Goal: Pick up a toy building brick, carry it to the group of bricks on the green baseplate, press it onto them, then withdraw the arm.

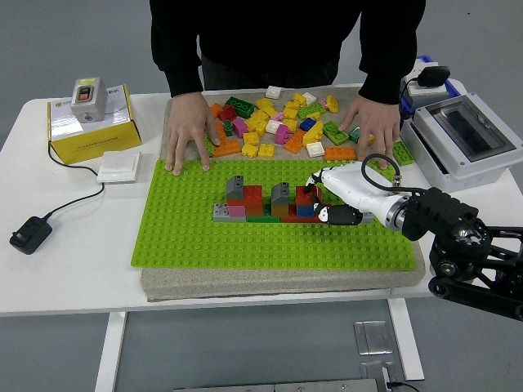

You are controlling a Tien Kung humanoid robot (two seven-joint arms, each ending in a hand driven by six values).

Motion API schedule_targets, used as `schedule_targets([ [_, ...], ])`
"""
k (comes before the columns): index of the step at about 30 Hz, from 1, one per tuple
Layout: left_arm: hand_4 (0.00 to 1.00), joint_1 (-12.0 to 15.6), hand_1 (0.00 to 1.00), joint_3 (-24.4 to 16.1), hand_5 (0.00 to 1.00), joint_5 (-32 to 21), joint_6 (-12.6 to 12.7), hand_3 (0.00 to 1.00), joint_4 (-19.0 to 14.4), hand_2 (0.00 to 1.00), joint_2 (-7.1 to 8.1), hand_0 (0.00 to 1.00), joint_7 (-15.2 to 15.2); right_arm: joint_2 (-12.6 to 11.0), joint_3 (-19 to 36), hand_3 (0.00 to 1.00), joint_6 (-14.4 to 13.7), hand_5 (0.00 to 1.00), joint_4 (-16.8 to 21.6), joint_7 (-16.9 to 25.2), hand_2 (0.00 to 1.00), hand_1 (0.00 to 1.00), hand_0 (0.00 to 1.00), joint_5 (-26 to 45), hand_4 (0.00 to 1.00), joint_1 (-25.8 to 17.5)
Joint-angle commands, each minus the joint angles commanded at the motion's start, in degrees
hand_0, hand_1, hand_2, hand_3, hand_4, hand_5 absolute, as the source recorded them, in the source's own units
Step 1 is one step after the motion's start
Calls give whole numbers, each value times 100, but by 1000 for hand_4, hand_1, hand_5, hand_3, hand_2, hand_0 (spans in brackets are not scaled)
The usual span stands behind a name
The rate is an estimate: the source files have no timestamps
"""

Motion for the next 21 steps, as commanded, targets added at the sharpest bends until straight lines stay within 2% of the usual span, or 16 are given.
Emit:
schedule_targets([
  [21, 115, 45, 592, 67, 707, -77, -5, 587, 0, 517, -13, 607, -16, 27, 16, 696, -26, 495, -96, 45, 736, 161, 85, 44, 276, -40],
])
